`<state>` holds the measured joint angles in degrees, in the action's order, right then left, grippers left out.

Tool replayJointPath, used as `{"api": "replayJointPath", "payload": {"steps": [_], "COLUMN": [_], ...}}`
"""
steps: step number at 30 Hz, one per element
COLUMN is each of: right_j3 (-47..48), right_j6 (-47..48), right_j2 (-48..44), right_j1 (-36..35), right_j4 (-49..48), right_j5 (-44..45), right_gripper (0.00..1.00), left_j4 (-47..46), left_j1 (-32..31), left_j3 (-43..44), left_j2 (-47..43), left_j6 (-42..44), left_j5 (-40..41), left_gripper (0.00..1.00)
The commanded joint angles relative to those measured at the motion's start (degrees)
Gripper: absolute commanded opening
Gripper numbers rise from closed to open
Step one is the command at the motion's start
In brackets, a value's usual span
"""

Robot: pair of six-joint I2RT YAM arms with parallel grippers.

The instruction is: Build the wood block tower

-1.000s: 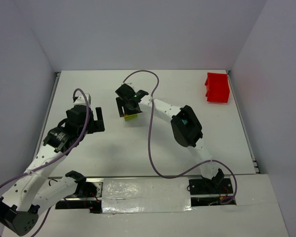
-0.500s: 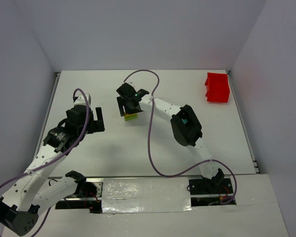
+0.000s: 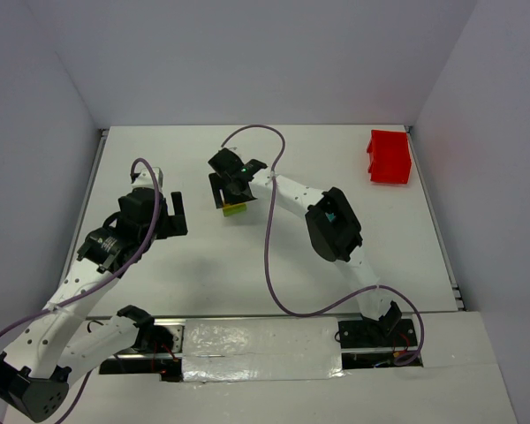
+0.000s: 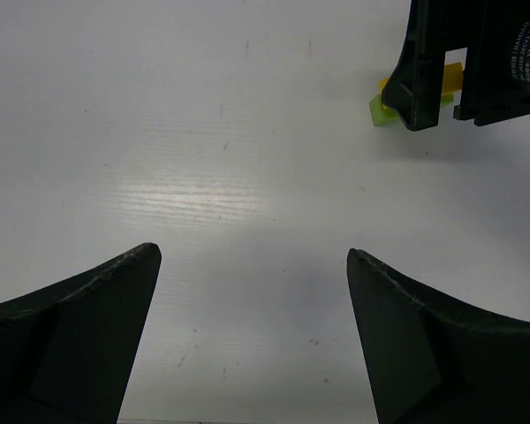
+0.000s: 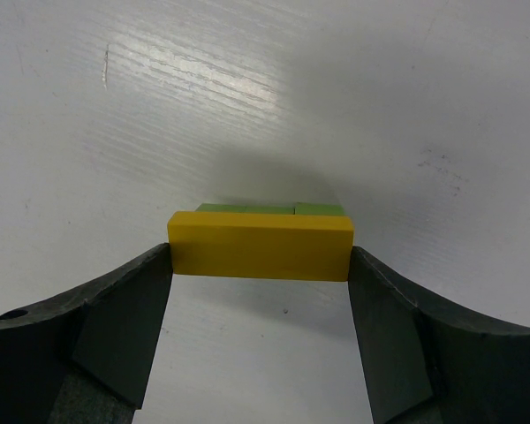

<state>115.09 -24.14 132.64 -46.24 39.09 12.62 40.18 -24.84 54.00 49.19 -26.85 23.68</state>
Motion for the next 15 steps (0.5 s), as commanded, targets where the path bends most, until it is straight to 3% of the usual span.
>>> {"api": "replayJointPath", "payload": {"steps": [1,15], "right_j3": [1.7,1.4], "right_j6": [0.8,0.7], "right_j2": [1.3,1.6], "right_j1": [0.3,0.3], "right_j4": [0.3,0.2], "right_j5": [-0.2,-0.2], "right_gripper": [0.78,0.84], "left_j4": [-2.0,-2.0], "left_j1": [0.2,0.2], "left_j3": [0.1,0.1], "left_j2": [-0.8,-0.8], "left_j6": [1.5,1.5], "left_j5": [-0.1,-0.1], "left_gripper": [1.00,0.99]}}
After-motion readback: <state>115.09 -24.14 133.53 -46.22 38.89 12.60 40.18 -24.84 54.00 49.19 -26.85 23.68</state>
